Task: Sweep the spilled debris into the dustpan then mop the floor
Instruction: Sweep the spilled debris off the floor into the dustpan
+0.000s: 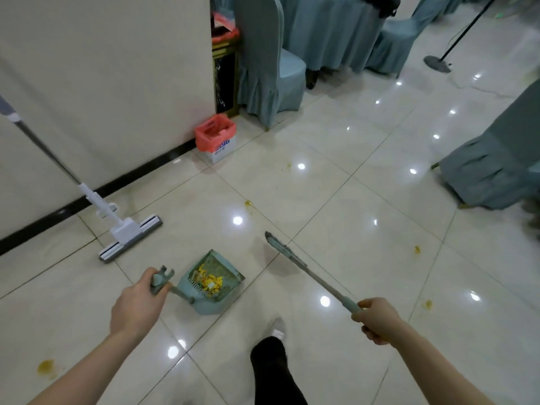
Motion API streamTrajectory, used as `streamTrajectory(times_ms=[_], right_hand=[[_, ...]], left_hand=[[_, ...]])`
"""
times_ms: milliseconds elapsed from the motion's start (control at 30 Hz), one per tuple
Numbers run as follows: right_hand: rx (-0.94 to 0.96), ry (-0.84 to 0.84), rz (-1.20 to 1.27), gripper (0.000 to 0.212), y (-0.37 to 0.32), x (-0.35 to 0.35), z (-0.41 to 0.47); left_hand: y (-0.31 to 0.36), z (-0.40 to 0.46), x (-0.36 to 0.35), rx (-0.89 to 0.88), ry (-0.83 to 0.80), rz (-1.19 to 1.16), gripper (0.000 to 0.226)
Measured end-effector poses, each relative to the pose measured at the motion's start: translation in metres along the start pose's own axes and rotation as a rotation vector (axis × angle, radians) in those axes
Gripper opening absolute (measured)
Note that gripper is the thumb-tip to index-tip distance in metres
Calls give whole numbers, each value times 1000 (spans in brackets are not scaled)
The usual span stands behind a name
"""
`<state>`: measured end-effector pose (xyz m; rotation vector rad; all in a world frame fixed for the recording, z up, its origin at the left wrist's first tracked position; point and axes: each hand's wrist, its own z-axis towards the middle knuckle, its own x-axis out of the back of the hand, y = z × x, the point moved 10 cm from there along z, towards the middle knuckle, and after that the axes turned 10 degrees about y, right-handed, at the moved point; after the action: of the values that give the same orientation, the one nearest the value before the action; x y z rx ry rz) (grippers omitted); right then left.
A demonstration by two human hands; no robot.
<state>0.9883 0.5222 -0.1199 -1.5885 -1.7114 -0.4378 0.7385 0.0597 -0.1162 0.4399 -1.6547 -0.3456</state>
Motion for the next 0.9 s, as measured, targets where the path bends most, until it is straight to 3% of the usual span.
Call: streamTrajectory(times_ms=[467, 633, 900], right_hand=[[89, -49, 2, 22, -122, 143, 200], [171, -47, -25, 20, -215, 174, 261], [369, -46, -201, 45, -409, 222, 322]], left_hand=[[198, 138, -43, 66, 115, 41, 22], [242, 213, -60, 98, 169, 30, 23], [283, 331, -61, 253, 262, -79, 17]])
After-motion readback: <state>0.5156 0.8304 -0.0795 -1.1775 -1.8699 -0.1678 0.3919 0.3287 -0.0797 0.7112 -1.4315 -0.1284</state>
